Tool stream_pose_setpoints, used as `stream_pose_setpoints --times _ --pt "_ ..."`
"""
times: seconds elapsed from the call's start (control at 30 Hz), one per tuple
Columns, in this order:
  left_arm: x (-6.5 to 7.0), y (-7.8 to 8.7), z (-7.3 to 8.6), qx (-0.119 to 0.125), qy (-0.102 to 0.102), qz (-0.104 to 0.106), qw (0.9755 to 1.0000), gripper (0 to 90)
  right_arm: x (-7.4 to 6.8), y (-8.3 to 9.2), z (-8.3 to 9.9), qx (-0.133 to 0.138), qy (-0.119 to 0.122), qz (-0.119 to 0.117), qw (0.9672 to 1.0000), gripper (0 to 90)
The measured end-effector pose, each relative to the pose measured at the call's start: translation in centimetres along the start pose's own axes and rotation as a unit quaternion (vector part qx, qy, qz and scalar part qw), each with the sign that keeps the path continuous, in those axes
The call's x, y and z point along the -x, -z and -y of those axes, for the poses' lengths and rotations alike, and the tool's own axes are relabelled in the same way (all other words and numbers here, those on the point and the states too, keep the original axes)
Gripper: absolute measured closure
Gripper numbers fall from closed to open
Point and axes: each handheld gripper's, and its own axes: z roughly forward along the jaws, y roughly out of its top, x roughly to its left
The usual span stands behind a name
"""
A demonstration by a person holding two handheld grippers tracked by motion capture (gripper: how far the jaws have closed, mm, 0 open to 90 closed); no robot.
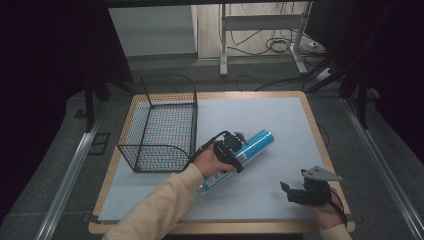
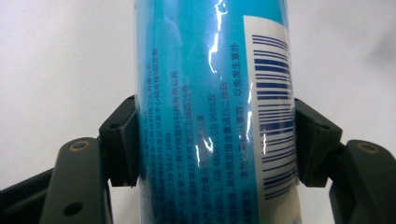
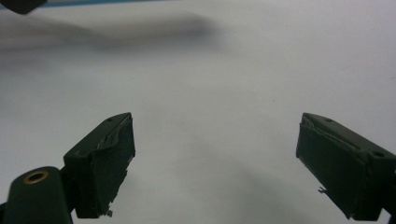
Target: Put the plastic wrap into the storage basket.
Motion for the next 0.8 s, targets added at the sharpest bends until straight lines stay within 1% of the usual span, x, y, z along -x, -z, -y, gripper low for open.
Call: stream_pose_setpoints --times 0.13,0.17,0.4,0.43,0.47,0.5,0.53,0.57,0.6,0.63,0.67,0.73,0.77,0.8 --pt "-0.1 0.7 0.0 0.006 -0.002 -0.003 1.0000 31.3 0.1 0.0 0.0 -0.002 0.001 0.003 1.0000 11.8" --pt "-0.2 0.9 -0.1 0.007 0.000 -0.001 1.0000 31.3 0.1 0.0 0.0 -0.002 0.001 0.003 1.0000 11.8" --pt "-0.5 1.4 -0.6 0.008 -0.001 -0.006 1.0000 31.3 -0.1 -0.1 0.0 -0.003 0.004 0.004 1.0000 11.8" --pt "-0.5 1.6 -0.7 0.010 0.000 -0.006 0.9999 31.3 -0.1 -0.1 0.0 -0.003 0.004 0.004 1.0000 11.8" --pt "-0.4 1.9 -0.7 0.022 -0.002 -0.013 0.9997 31.3 0.0 -0.1 0.0 -0.003 0.003 0.006 1.0000 11.8" --pt "-0.4 1.9 -0.7 0.022 -0.002 -0.013 0.9997 31.4 0.0 -0.1 0.0 -0.004 0.002 0.005 1.0000 11.8" --pt "-0.4 2.3 -0.9 0.028 -0.008 -0.018 0.9994 31.4 0.0 -0.1 0.1 -0.004 0.003 0.005 1.0000 11.8" --pt "-0.4 2.3 -0.9 0.028 -0.008 -0.018 0.9994 31.4 0.1 -0.1 0.1 -0.004 0.003 0.005 1.0000 11.8" --pt "-0.5 2.7 -1.0 0.030 -0.007 -0.011 0.9995 31.3 0.1 -0.1 0.1 -0.004 0.003 0.005 1.0000 11.8" --pt "-0.5 2.7 -1.0 0.030 -0.007 -0.011 0.9995 31.4 0.1 -0.1 0.1 -0.004 0.003 0.005 1.0000 11.8" --pt "-0.6 2.9 -1.2 0.026 -0.005 -0.006 0.9996 31.4 0.0 -0.1 0.1 -0.004 0.004 0.006 1.0000 11.8" --pt "-0.8 3.2 -1.4 0.023 -0.007 -0.010 0.9997 31.4 0.0 -0.1 0.1 -0.004 0.003 0.006 1.0000 11.8" --pt "-1.0 3.7 -1.6 0.026 -0.007 -0.015 0.9995 31.4 -0.1 -0.1 0.1 -0.003 0.005 0.005 1.0000 11.8" --pt "-1.1 3.9 -1.7 0.029 -0.004 -0.015 0.9995 31.4 -0.1 -0.1 0.1 -0.003 0.006 0.005 1.0000 11.8"
